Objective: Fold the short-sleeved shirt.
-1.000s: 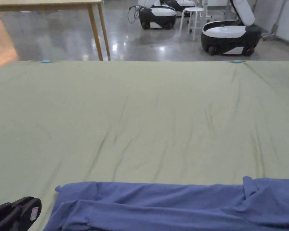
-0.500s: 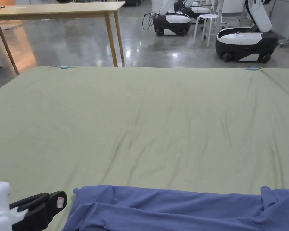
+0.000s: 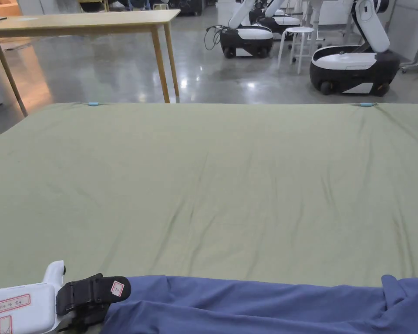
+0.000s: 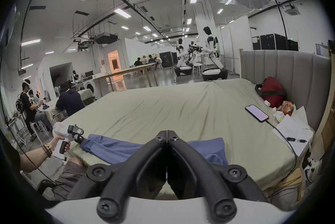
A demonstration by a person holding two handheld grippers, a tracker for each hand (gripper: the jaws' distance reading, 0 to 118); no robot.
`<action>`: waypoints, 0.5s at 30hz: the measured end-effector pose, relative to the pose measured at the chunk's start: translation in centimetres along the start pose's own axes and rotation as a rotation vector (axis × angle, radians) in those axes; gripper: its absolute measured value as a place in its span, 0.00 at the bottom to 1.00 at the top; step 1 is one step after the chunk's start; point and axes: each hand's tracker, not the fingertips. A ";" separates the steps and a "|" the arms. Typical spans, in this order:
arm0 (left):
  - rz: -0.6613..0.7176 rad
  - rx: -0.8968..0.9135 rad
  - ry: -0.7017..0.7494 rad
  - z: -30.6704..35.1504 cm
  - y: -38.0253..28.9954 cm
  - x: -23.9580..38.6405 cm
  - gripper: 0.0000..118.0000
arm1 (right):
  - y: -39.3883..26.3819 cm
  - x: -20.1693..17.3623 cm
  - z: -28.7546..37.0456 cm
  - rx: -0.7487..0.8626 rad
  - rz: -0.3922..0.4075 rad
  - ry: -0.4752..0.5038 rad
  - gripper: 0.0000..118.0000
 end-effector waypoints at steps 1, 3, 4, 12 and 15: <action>0.044 -0.037 -0.020 -1.0 -0.1 -0.1 1.00 | 0.0 0.0 -0.1 -0.007 0.001 0.000 0.00; 0.051 -0.096 -0.065 -2.5 -0.4 0.3 1.00 | -0.1 -0.2 -0.4 -0.015 0.008 -0.002 0.00; -0.011 -0.122 -0.061 -3.4 -0.5 0.8 1.00 | -0.1 -0.3 -0.5 -0.018 0.009 -0.001 0.00; -0.045 -0.106 0.134 -5.0 0.2 0.1 0.06 | -0.1 -1.2 -0.7 -0.041 0.019 -0.006 0.00; 0.060 -0.091 0.034 -4.9 -0.1 -1.7 0.06 | -0.2 -0.7 -0.5 -0.048 0.017 -0.008 0.00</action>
